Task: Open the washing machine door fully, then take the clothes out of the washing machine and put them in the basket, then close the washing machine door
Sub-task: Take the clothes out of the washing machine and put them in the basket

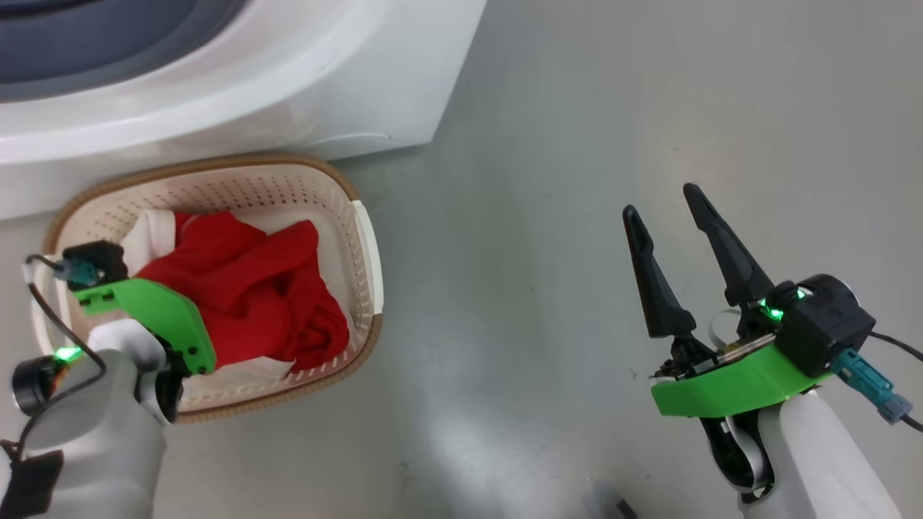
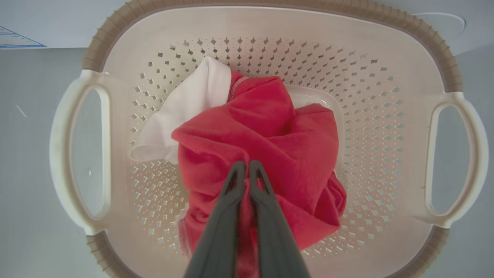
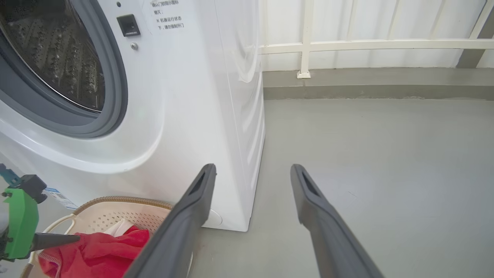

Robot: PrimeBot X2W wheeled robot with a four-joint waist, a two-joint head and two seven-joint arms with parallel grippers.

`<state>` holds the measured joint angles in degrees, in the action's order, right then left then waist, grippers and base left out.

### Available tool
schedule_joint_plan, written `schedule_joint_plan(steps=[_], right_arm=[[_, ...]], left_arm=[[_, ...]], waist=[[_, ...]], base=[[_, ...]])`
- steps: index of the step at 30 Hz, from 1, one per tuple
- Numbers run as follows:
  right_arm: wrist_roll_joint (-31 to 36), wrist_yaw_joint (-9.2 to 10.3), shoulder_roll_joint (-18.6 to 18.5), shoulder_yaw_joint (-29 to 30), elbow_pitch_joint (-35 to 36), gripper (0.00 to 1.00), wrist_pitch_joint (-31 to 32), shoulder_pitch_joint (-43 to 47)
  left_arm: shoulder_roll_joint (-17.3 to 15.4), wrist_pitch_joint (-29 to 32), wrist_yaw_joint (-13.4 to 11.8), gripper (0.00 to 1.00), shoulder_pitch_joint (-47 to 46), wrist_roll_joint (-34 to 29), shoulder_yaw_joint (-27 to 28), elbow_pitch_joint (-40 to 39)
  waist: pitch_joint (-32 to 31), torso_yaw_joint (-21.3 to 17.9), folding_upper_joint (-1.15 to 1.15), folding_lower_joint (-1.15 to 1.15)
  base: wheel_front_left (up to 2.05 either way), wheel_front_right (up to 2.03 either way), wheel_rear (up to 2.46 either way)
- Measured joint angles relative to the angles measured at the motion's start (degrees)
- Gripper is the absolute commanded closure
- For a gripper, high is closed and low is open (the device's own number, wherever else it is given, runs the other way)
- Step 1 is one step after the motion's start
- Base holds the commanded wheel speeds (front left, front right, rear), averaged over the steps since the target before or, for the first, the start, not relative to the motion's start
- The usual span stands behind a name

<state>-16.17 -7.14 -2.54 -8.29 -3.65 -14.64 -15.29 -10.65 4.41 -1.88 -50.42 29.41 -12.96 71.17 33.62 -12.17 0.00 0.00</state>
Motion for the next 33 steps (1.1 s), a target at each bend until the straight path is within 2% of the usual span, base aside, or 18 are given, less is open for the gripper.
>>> schedule_joint_plan(steps=[13,14,15,17,18,19,26,33], right_arm=[[-0.5,0.00,0.0,-1.0,-0.1,0.00,0.0,-1.7],[-0.6,0.00,0.0,-1.1,-0.1,0.00,0.0,-1.7],[-0.6,0.00,0.0,-1.2,-0.1,0.00,0.0,-1.7],[-0.6,0.00,0.0,-1.2,-0.2,0.00,0.0,-1.7],[-0.6,0.00,0.0,-1.2,-0.3,0.00,0.0,-1.7],[-0.6,0.00,0.0,-1.2,-0.4,0.00,0.0,-1.7],[-0.6,0.00,0.0,-1.0,-1.1,0.00,0.0,-1.7],[-0.6,0.00,0.0,-0.2,-2.2,0.00,0.0,-0.8]], left_arm=[[-1.5,4.4,0.4,1.00,-1.5,0.4,-0.5,2.5],[-1.5,4.5,0.3,0.94,-1.5,0.4,-0.7,2.5],[-1.5,4.5,0.3,0.77,-1.5,0.4,-0.9,2.6],[-1.5,4.5,0.1,0.33,-1.5,0.4,-1.3,2.6],[-1.5,4.1,0.1,0.05,-1.5,0.4,-1.4,2.7],[-1.5,3.5,0.1,0.00,-1.5,0.4,-1.5,2.7],[-0.8,-3.4,0.5,0.00,-1.3,1.0,-1.3,2.8],[0.7,-10.8,2.4,0.00,2.2,1.0,-1.7,2.4]], waist=[[3.8,-2.8,0.00,0.00],[3.8,-2.8,0.00,0.00],[3.7,-2.8,0.00,0.00],[3.6,-2.6,0.00,0.00],[3.4,-2.5,0.00,0.00],[3.3,-2.4,0.00,0.00],[0.9,-1.7,0.00,0.00],[-3.0,-0.5,0.00,0.00]], base=[[0.00,0.00,0.00],[0.00,0.00,0.00],[0.00,0.00,0.00],[0.00,0.00,0.00],[0.00,0.00,0.00],[0.00,0.00,0.00],[0.00,0.00,0.00],[0.00,0.00,0.00]])
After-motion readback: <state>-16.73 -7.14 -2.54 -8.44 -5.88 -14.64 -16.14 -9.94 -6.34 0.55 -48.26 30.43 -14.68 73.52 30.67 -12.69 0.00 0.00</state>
